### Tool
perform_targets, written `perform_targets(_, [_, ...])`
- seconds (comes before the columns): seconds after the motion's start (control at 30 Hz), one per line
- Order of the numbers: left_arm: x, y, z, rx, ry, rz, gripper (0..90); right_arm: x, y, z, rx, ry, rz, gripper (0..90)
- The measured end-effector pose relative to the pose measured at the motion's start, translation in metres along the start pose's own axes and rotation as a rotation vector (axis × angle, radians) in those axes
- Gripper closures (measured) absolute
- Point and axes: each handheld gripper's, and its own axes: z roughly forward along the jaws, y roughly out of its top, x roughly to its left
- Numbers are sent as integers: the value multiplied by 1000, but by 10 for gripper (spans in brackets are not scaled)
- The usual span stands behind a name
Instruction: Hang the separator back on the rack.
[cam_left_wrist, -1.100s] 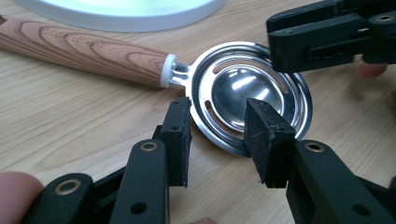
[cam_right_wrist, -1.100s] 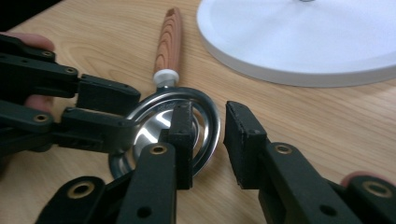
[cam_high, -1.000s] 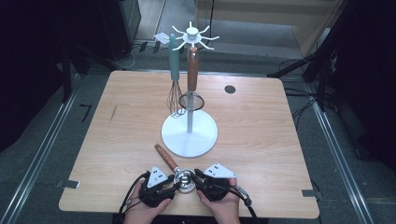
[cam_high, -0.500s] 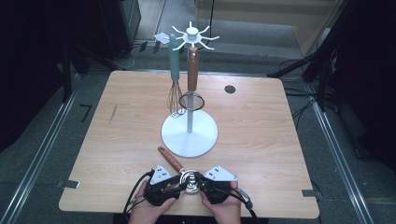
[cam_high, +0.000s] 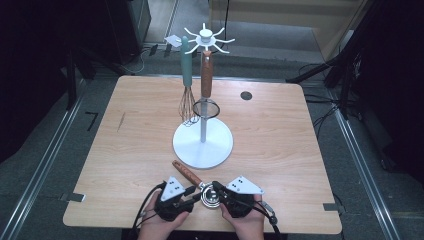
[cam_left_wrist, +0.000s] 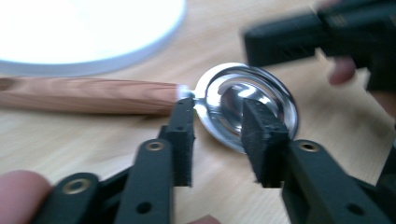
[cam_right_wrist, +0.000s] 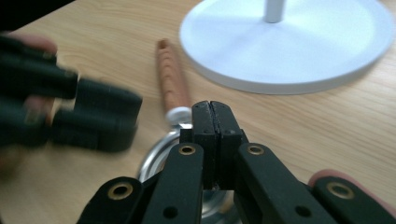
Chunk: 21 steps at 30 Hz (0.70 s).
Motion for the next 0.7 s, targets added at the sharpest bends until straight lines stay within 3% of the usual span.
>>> perform_targets(0.17, [40, 1, -22, -30, 44, -79, 812, 16, 3, 13, 39, 53, -32, 900])
perform_targets(0.23, [51, 0, -26, -38, 63, -103, 832, 23, 4, 22, 73, 84, -50, 900])
perform_targets(0.37, [68, -1, -32, -47, 96, -146, 843, 26, 5, 32, 119, 84, -75, 900])
perform_targets(0.53, [74, -2, -30, -44, 107, -152, 841, 20, 4, 32, 134, 87, -51, 900])
perform_targets(0.7, [75, -2, -28, -40, 140, -134, 838, 18, 0, 29, 147, 97, -61, 900])
